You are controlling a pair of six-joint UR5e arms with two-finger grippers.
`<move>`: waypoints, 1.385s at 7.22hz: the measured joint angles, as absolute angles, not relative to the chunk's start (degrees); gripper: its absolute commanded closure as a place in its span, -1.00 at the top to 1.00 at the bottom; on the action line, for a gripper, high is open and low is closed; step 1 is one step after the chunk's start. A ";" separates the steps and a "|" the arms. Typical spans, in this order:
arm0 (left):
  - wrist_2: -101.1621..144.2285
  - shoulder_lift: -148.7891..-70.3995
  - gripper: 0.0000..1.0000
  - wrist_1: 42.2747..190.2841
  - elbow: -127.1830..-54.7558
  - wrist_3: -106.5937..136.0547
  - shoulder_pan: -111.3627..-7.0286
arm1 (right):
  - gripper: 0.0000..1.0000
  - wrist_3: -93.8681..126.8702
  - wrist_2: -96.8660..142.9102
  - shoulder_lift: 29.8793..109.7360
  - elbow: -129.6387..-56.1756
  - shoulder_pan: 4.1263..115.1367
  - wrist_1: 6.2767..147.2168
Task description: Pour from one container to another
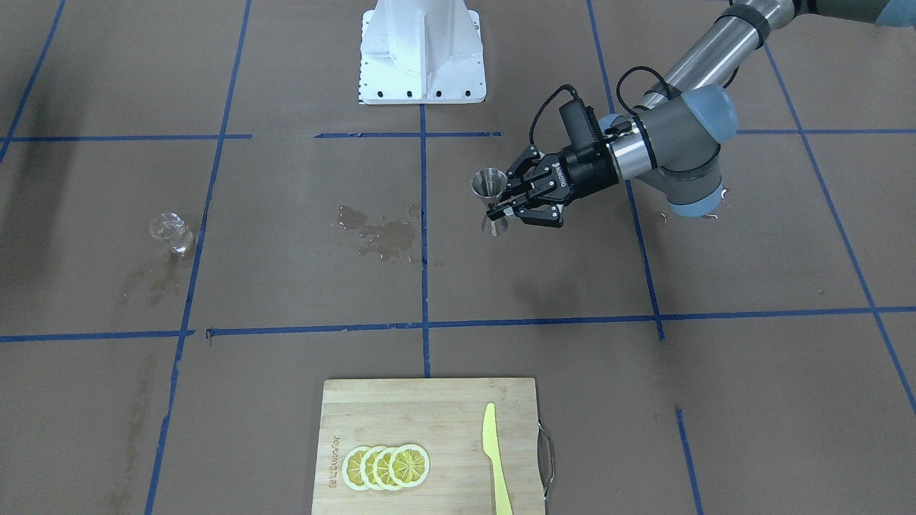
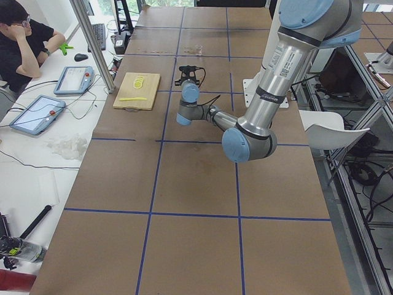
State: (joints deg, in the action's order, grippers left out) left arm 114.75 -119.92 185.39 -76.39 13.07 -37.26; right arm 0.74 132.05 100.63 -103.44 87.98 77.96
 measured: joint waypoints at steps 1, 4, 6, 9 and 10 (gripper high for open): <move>111.50 -121.65 -1.00 184.60 -75.96 13.30 -34.74 | 1.00 0.89 132.08 100.63 -103.44 87.96 77.96; 108.57 -124.68 -1.00 181.40 -74.94 14.26 -31.72 | 1.00 0.96 132.10 100.63 -103.49 87.95 77.96; 108.39 -125.04 -1.00 181.17 -74.75 14.33 -31.19 | 1.00 1.81 132.15 100.62 -103.94 87.95 77.94; 108.37 -125.02 -1.00 181.14 -74.71 14.04 -30.96 | 1.00 8.67 132.30 100.55 -108.39 87.40 77.80; 108.37 -124.98 -1.00 181.16 -74.71 14.00 -30.94 | 1.00 13.58 132.30 100.55 -111.28 85.59 77.76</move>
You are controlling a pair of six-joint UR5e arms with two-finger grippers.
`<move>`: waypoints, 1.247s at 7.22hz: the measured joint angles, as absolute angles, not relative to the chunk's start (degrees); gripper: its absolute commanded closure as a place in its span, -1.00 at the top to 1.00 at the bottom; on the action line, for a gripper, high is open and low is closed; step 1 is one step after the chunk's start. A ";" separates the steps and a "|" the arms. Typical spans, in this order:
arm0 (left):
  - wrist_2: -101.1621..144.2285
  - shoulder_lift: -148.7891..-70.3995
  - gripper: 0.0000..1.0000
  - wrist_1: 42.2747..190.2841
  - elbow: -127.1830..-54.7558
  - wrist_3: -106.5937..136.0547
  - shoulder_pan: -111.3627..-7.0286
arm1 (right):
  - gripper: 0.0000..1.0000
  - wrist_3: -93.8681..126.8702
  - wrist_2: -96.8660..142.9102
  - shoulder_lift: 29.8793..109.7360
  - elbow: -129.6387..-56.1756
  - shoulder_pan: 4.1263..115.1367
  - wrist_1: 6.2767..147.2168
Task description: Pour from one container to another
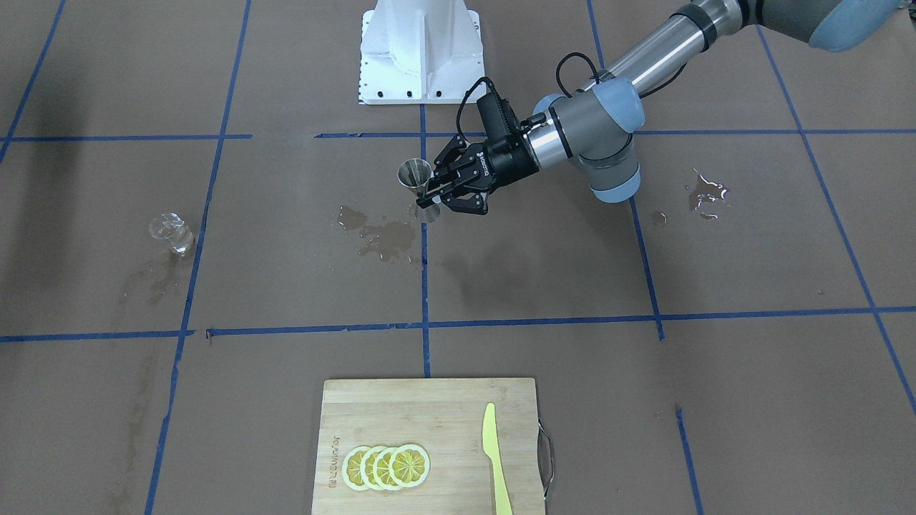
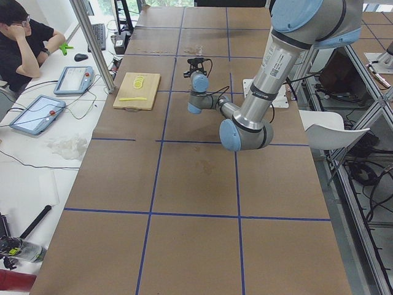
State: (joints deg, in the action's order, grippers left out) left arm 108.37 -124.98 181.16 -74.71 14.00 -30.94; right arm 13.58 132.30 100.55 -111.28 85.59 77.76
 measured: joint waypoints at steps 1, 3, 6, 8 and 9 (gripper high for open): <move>108.37 -124.98 -1.00 181.20 -74.71 13.96 -30.94 | 1.00 19.37 132.07 100.57 -114.47 82.66 77.69; 108.31 -124.92 -1.00 181.23 -74.71 13.90 -30.99 | 1.00 34.62 128.71 100.65 -118.49 73.39 72.30; 107.99 -124.80 -1.00 181.23 -74.71 13.89 -31.08 | 1.00 57.77 110.82 100.72 -119.46 55.29 60.31; 107.72 -124.74 -1.00 181.23 -74.71 13.89 -31.11 | 1.00 66.04 97.83 100.87 -120.95 46.19 58.36; 107.53 -124.72 -1.00 181.23 -74.71 13.89 -31.11 | 1.00 68.99 89.58 101.08 -121.47 40.98 58.13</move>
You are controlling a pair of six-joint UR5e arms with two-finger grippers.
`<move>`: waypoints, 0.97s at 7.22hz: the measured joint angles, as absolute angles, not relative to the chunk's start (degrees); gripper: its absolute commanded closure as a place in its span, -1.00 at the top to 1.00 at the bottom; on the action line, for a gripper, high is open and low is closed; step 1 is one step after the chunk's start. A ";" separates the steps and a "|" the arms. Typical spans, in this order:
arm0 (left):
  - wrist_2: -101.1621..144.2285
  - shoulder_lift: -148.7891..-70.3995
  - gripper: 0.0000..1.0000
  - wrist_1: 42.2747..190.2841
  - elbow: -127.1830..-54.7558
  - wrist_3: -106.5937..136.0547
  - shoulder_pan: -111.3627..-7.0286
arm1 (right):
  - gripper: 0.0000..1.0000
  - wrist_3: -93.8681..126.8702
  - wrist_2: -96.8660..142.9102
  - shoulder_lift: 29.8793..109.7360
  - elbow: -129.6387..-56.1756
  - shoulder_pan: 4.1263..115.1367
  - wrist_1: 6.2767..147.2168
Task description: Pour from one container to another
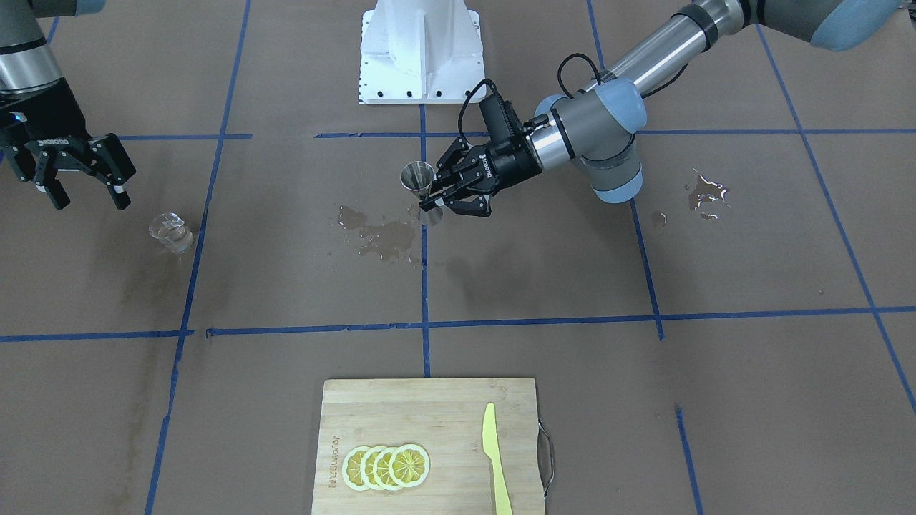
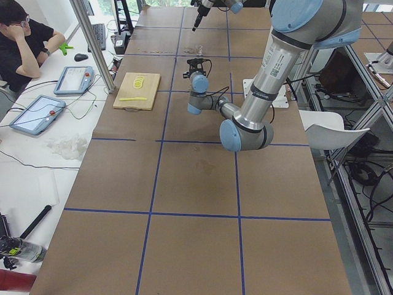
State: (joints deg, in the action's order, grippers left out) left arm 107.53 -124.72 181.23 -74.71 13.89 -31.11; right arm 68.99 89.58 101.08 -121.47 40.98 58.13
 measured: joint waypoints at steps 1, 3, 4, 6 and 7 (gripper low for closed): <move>107.45 -124.69 -1.00 181.23 -74.71 13.89 -31.14 | 1.00 71.53 81.42 101.34 -121.65 35.94 58.05; 107.36 -124.67 -1.00 181.23 -74.71 13.89 -31.17 | 1.00 77.33 66.53 102.24 -121.50 27.05 58.01; 107.15 -124.66 -1.00 181.23 -74.71 13.89 -31.15 | 1.00 79.84 59.86 102.72 -120.86 23.29 57.99; 106.63 -124.57 -1.00 181.23 -74.71 13.89 -31.12 | 1.00 84.99 47.74 103.16 -118.01 17.12 57.91; 106.56 -124.56 -1.00 181.23 -74.71 13.89 -31.09 | 1.00 87.18 42.94 103.09 -116.46 14.88 57.87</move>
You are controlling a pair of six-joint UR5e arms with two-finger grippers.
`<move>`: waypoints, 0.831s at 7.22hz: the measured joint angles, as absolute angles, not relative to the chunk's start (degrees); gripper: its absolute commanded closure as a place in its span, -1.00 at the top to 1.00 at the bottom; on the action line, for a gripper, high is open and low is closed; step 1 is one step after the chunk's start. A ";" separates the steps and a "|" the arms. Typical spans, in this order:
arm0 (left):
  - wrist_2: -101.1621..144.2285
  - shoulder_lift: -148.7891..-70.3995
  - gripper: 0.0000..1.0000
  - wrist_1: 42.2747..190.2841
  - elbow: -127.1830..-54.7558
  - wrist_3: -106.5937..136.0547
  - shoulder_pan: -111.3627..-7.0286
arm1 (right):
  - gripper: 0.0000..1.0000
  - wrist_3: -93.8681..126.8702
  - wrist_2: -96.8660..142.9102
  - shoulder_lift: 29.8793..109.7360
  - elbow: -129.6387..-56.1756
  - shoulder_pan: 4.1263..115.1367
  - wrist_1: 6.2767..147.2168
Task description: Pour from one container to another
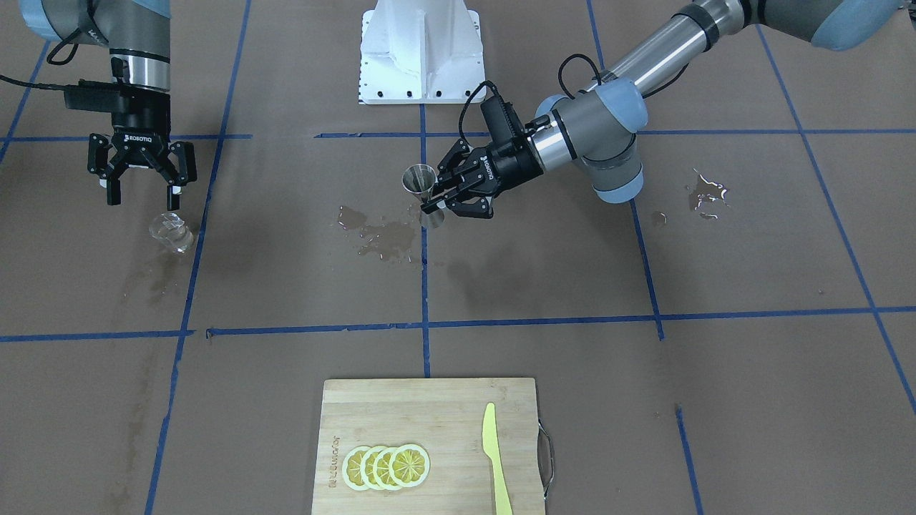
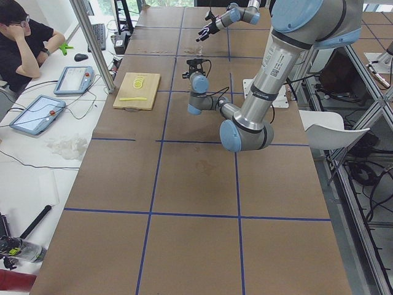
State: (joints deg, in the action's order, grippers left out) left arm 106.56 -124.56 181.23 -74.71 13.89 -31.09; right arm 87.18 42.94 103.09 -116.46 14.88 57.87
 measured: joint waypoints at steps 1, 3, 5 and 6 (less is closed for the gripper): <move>106.54 -124.55 -1.00 181.23 -74.71 13.89 -31.06 | 1.00 89.38 38.36 102.88 -114.79 12.72 57.85; 106.53 -124.48 -1.00 181.29 -74.71 13.89 -31.00 | 1.00 93.00 31.57 102.45 -111.32 9.95 57.83; 106.52 -124.46 -1.00 181.31 -74.76 13.89 -30.96 | 1.00 94.45 28.10 101.90 -108.48 8.62 57.83; 106.52 -124.45 -1.00 181.32 -74.78 13.89 -30.96 | 1.00 95.05 27.20 100.97 -107.16 8.22 57.83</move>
State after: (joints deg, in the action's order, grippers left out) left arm 106.52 -124.45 181.32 -74.78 13.89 -30.96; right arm 95.05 27.20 100.97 -107.16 8.22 57.83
